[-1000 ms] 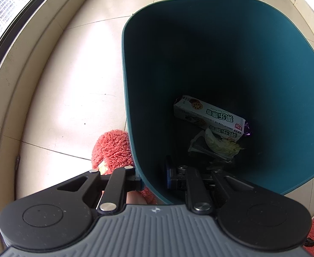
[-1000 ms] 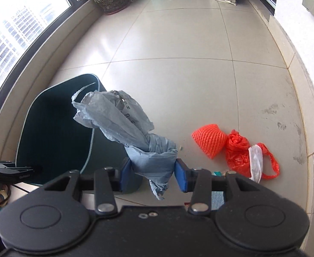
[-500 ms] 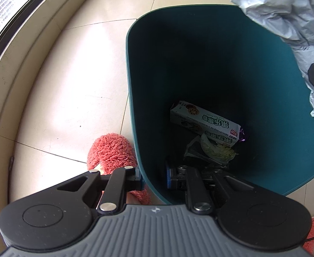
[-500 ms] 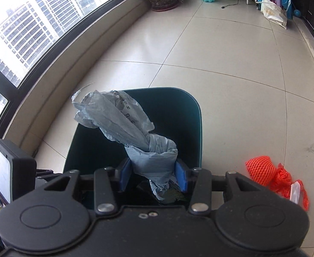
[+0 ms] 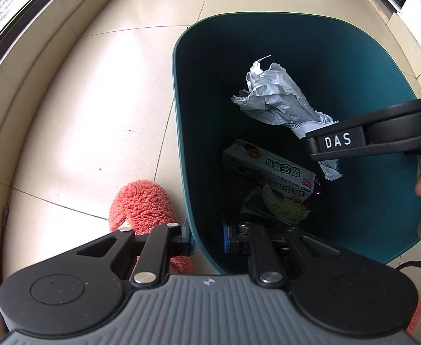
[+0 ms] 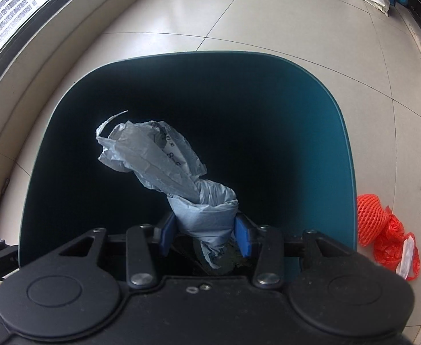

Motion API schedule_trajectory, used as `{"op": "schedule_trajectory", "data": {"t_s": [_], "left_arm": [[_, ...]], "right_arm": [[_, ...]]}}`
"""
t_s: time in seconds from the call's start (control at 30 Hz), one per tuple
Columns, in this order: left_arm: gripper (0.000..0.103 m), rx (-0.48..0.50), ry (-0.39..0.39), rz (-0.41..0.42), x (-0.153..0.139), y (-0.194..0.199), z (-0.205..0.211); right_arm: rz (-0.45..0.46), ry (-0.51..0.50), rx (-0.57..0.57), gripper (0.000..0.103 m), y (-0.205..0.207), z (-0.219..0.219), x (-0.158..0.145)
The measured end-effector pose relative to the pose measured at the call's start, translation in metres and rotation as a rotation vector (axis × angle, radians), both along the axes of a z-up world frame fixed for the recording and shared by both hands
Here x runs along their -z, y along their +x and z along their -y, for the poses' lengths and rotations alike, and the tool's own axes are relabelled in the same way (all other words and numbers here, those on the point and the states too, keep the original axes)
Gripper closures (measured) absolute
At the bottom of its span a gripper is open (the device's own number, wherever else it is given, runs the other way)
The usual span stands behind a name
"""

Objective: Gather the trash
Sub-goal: 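Carry the grey-blue bag over the teal bin and release it, then move the right tool back down to the trash pile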

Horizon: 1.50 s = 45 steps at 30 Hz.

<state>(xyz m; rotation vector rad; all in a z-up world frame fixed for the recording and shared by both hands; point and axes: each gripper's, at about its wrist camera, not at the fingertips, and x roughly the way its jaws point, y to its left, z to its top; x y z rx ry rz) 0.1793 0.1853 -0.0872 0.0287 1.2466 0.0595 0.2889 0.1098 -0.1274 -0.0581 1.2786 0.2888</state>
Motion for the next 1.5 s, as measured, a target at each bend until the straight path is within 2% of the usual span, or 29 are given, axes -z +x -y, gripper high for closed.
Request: {"op": "schedule_trajectory", "data": {"t_s": [0.17, 0.3, 0.37, 0.47, 1.03, 1.33, 1.5], "left_arm": [[0.087, 0.004, -0.001, -0.001, -0.002, 0.003, -0.001], [0.087, 0.004, 0.000, -0.003, 0.000, 0.004, 0.000], [0.087, 0.003, 0.000, -0.003, 0.001, 0.004, 0.000], [0.087, 0.004, 0.008, -0.002, 0.001, 0.003, 0.002], [0.087, -0.004, 0.044, -0.001, 0.004, 0.002, 0.012], [0.087, -0.010, 0.068, 0.009, 0.003, -0.001, 0.016], [0.087, -0.012, 0.081, 0.012, 0.003, -0.001, 0.020]], "right_arm": [[-0.083, -0.036, 0.031, 0.060, 0.008, -0.004, 0.022], [-0.075, -0.055, 0.033, 0.055, 0.011, 0.000, 0.019], [-0.089, -0.026, 0.030, 0.047, 0.011, 0.003, 0.019], [-0.079, 0.003, 0.035, 0.045, 0.007, 0.006, 0.014], [0.050, 0.123, -0.043, 0.045, -0.038, 0.054, -0.068], [0.126, 0.184, -0.009, 0.044, -0.062, 0.085, -0.114], [0.177, 0.190, 0.035, 0.040, -0.082, 0.124, -0.125]]}}
